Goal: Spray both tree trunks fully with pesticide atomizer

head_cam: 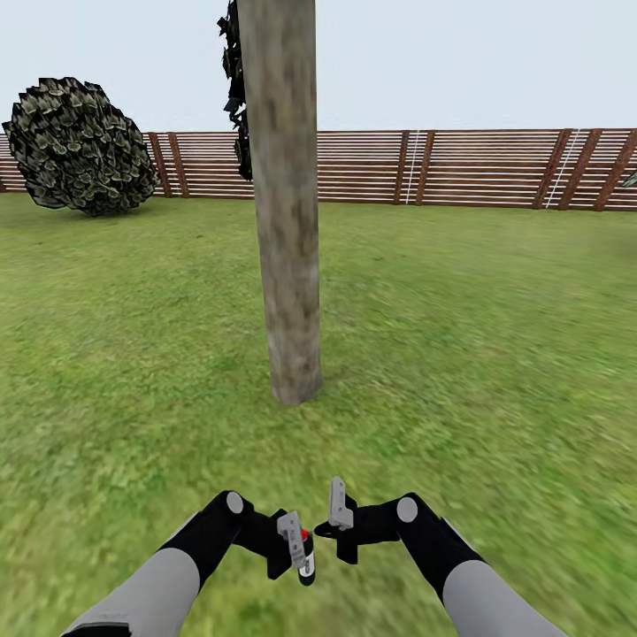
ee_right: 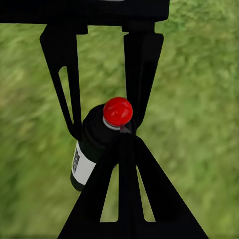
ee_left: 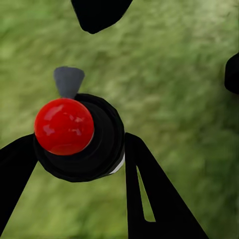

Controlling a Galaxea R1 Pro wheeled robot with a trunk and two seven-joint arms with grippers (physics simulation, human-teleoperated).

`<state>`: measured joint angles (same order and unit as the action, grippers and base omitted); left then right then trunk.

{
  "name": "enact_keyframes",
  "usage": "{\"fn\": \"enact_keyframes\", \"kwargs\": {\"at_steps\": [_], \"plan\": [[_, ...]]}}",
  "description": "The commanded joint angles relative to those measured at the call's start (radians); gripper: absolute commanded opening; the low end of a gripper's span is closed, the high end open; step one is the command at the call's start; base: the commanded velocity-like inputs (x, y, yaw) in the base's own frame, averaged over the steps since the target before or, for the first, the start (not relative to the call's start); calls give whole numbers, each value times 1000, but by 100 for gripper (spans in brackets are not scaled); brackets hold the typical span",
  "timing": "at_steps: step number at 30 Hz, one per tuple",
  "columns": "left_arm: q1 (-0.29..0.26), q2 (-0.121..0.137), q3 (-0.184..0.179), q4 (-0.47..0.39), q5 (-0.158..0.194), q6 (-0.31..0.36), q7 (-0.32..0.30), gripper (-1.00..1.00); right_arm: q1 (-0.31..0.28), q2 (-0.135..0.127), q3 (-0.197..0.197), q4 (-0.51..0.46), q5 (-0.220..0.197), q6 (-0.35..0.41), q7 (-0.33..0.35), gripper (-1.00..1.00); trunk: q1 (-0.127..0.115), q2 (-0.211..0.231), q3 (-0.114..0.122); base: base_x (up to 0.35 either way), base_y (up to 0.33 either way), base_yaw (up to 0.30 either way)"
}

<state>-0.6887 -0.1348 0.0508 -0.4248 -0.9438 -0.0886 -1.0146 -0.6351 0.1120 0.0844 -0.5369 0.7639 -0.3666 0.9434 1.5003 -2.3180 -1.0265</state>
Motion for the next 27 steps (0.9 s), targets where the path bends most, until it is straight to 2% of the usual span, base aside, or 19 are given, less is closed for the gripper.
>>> {"fn": "enact_keyframes", "kwargs": {"at_steps": [1, 27], "plan": [[0, 0, 0, 0, 0, 0, 0, -100, 0, 0, 0, 0, 0, 0, 0, -100, 0, 0, 0, 0, 0, 0], [0, -12, 1, 0, 0, 0, -1, -100, 0, 0, 0, 0, 0, 0, 0, -100, 0, 0, 0, 0, 0, 0]]}}
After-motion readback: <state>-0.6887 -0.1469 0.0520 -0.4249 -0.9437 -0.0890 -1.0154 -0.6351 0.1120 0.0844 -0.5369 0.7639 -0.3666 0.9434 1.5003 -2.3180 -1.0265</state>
